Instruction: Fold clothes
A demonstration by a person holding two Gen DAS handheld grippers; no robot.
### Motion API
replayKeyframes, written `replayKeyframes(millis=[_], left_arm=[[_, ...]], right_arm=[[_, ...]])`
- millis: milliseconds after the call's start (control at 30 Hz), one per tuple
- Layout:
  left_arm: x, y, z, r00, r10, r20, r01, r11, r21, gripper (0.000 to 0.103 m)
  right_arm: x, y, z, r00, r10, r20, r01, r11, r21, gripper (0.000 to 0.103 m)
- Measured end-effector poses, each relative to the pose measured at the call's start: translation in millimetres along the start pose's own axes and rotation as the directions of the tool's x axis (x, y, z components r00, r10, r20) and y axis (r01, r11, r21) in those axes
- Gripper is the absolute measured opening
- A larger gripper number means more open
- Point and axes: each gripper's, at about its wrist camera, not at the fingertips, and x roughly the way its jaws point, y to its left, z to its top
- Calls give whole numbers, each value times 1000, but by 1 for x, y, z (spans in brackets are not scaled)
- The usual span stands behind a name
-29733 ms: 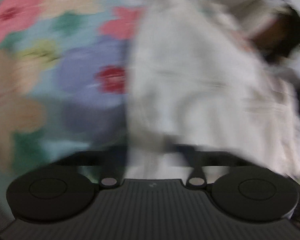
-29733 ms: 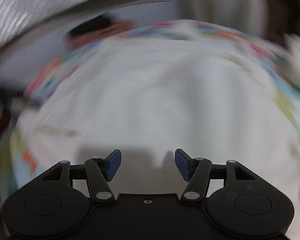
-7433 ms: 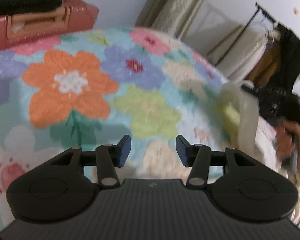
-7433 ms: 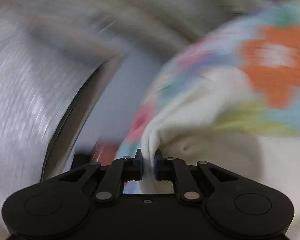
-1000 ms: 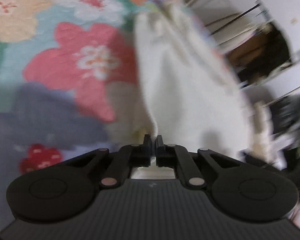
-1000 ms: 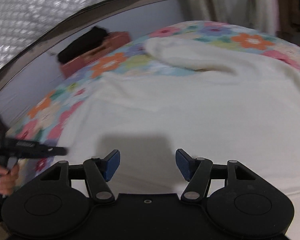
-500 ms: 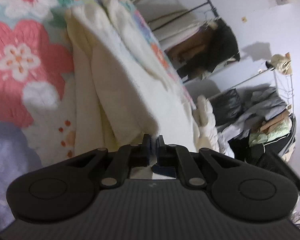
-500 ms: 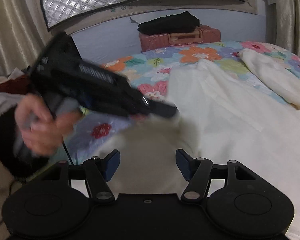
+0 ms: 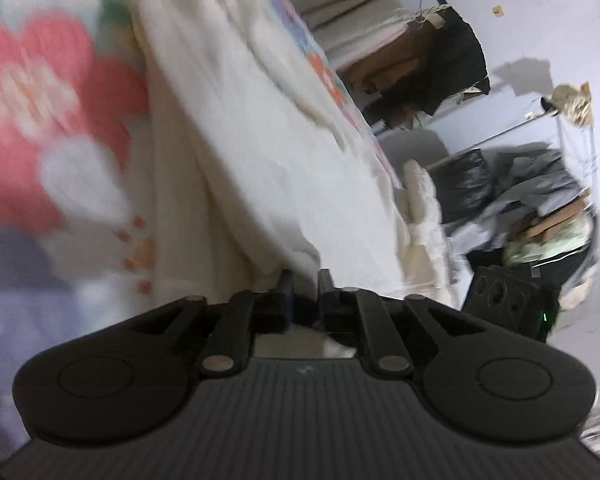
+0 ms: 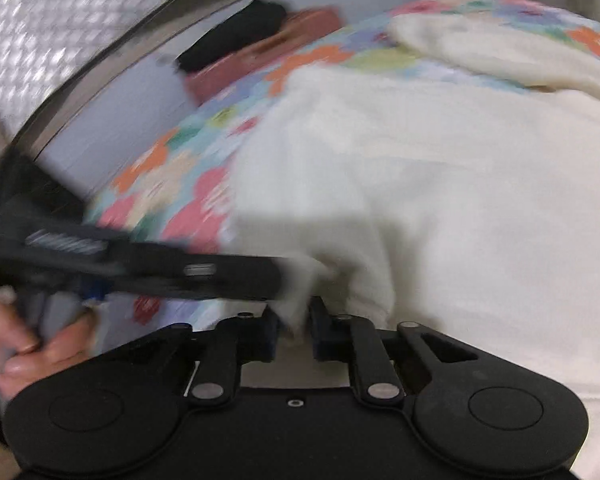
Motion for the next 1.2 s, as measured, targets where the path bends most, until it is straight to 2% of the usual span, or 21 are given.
replayKeyframes(millis=[67,133,200,267,333,433,467,500,533,567,600,633,700,733,800,833,900,1033,1100,1167,1200], left_arm=[[-22,-11,-1,995,91,39,-94,991,94,35],[-30,-19,-3,977,212,33,-214,958,191,41],[-25,-15,-7,959,282,11,-278,934,223,42],[-13,-3,-8,953,299,-39,-288,941,178,51],[1,6,-9,952,295,-78,-284,950,130,53],[15,6,-10,959,277,-64,-270,958,101,73],[18,4,-11,958,282,-55,-275,955,111,75],[20,2,-12,957,287,-46,-280,952,120,73],[22,-1,-14,950,309,-38,-301,944,134,58],[22,-4,-16,929,370,-29,-361,919,161,18],[20,-7,-18,897,443,-16,-431,881,195,11],[16,-9,-20,872,490,-4,-478,853,211,11],[-1,-8,-19,866,500,16,-494,851,177,10],[-12,-8,-19,842,538,48,-537,824,178,9],[-33,-8,-17,779,617,115,-627,760,172,4],[-43,-4,-16,768,628,127,-640,754,148,5],[-55,8,-17,788,607,99,-615,785,81,5],[-60,5,-29,801,592,92,-598,799,63,7],[-66,-2,-33,830,551,88,-556,830,51,11],[-67,-5,-42,851,521,68,-523,852,17,24],[-68,-5,-46,861,505,55,-506,862,-1,24]], right_arm=[[-9,-11,-1,999,-24,22,23,999,47,14],[-18,-24,-2,999,-30,26,28,997,78,8],[-23,-33,-4,999,-33,22,31,996,87,8],[-27,-38,-6,1000,-26,11,25,996,83,8],[-25,-35,-8,999,-33,4,33,998,56,8],[-20,-32,-11,999,-39,-4,39,999,32,8],[-18,-32,-12,999,-39,-6,40,999,29,8],[-17,-31,-12,999,-38,-6,38,999,26,8],[-16,-31,-12,999,-36,-6,36,999,24,8],[-14,-31,-12,999,-35,-6,35,999,22,8],[-15,-32,-12,1000,-29,-5,29,999,30,8],[-15,-34,-12,1000,-23,-4,23,999,41,8],[-16,-34,-12,1000,-17,-4,17,999,43,8],[-17,-32,-12,1000,-18,-6,19,999,31,8],[-18,-28,-12,1000,-21,-10,21,1000,8,8],[-18,-27,-12,1000,-23,-12,23,1000,-4,8],[-19,-23,-12,1000,-26,-17,26,999,-28,8],[-21,-13,-13,999,-34,-31,31,995,-90,11],[-30,-5,-17,1000,-21,-22,18,995,-102,16],[-40,3,-20,1000,-6,-12,5,994,-111,17],[-48,8,-24,1000,12,-4,-12,993,-114,21]])
